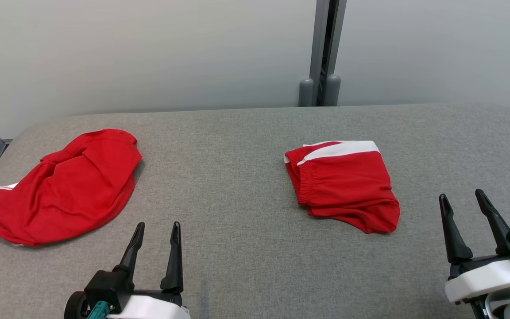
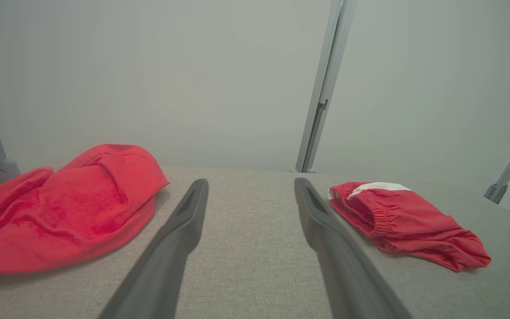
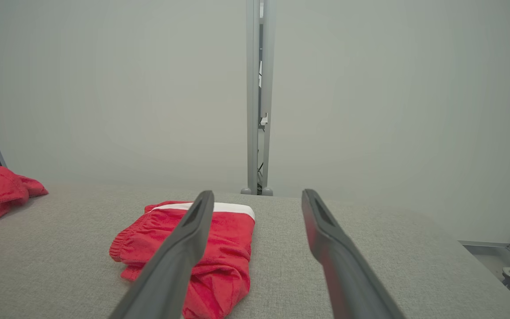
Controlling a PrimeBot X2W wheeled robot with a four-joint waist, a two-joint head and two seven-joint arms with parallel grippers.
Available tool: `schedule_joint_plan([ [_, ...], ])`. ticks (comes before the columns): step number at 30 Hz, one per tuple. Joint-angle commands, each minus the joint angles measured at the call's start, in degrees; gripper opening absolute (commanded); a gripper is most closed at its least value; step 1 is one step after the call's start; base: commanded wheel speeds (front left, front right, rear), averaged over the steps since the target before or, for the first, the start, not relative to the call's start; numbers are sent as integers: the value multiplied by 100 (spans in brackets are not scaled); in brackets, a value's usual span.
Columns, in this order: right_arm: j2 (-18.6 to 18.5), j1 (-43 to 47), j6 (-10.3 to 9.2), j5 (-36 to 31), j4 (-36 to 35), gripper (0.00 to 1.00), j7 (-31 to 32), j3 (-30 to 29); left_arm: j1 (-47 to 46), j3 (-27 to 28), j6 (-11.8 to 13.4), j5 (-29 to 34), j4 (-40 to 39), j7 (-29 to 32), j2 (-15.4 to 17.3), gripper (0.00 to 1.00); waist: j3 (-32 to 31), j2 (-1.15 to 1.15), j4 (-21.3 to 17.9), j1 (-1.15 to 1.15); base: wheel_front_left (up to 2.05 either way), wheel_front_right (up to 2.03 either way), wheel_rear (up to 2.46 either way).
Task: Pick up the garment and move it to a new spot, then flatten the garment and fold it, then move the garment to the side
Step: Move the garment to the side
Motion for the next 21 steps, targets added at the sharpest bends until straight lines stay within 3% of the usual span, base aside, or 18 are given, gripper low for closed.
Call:
schedule_joint_plan([
  [1,-38,3,-2,31,18,100,-7,-33,4,-1,-4,-27,8,-16,24,100,18,0,27,0,0,0,0],
  [8,-84,-96,-2,263,119,100,-8,-73,-55,-60,-41,-48,14,-16,23,100,188,0,135,0,0,0,0],
  [12,-324,-404,-1,787,630,100,-7,160,-199,-103,-41,-7,-26,-16,24,100,535,0,192,0,0,0,0],
  [16,-873,-1013,-2,1787,1313,100,22,931,-383,-200,-83,-6,8,-16,24,100,931,0,295,0,0,0,0],
  [21,-1538,-1839,-1,3320,1603,100,455,1953,-619,-314,-111,8,8,-16,23,100,1352,0,432,0,0,0,0],
])
